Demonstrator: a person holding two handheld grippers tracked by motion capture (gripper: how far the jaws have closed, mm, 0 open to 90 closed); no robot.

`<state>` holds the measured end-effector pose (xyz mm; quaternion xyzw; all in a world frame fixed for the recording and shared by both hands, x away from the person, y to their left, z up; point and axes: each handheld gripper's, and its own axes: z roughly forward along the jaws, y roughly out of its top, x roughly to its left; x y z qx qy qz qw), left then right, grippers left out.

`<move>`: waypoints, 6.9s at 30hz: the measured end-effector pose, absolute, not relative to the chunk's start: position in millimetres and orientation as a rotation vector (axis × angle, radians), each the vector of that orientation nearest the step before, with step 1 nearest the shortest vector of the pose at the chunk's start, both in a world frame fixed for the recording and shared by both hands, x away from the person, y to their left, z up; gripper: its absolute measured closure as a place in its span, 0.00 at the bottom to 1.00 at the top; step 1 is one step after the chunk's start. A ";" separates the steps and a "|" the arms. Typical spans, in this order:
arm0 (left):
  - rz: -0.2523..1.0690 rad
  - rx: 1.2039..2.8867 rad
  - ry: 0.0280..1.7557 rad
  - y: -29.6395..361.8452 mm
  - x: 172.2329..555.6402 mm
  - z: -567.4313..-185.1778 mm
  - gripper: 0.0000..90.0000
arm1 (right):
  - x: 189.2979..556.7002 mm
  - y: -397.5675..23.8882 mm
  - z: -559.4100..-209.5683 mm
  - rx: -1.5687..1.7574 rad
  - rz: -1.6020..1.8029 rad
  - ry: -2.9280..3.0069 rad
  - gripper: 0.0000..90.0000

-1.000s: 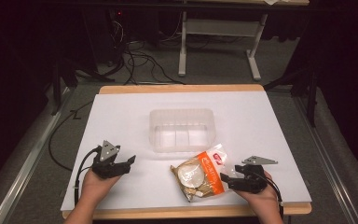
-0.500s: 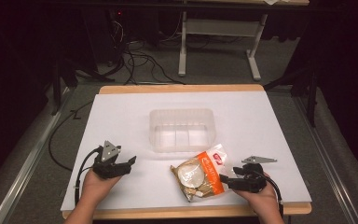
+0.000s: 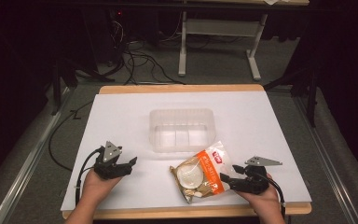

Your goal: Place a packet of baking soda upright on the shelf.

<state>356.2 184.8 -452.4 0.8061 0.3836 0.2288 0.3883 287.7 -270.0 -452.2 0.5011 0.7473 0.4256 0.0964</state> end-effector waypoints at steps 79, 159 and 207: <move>0.595 2.140 0.914 175.1 354.3 -456.8 0.32 | 265.4 -236.3 -427.0 1.127 1.353 1.919 0.66; 0.627 2.047 0.895 184.4 349.9 -447.4 0.32 | 277.4 -171.4 -313.0 0.888 1.493 1.774 1.00; 0.628 2.033 0.896 187.5 351.3 -446.4 0.32 | 375.6 -107.0 -311.2 0.972 1.439 1.797 1.00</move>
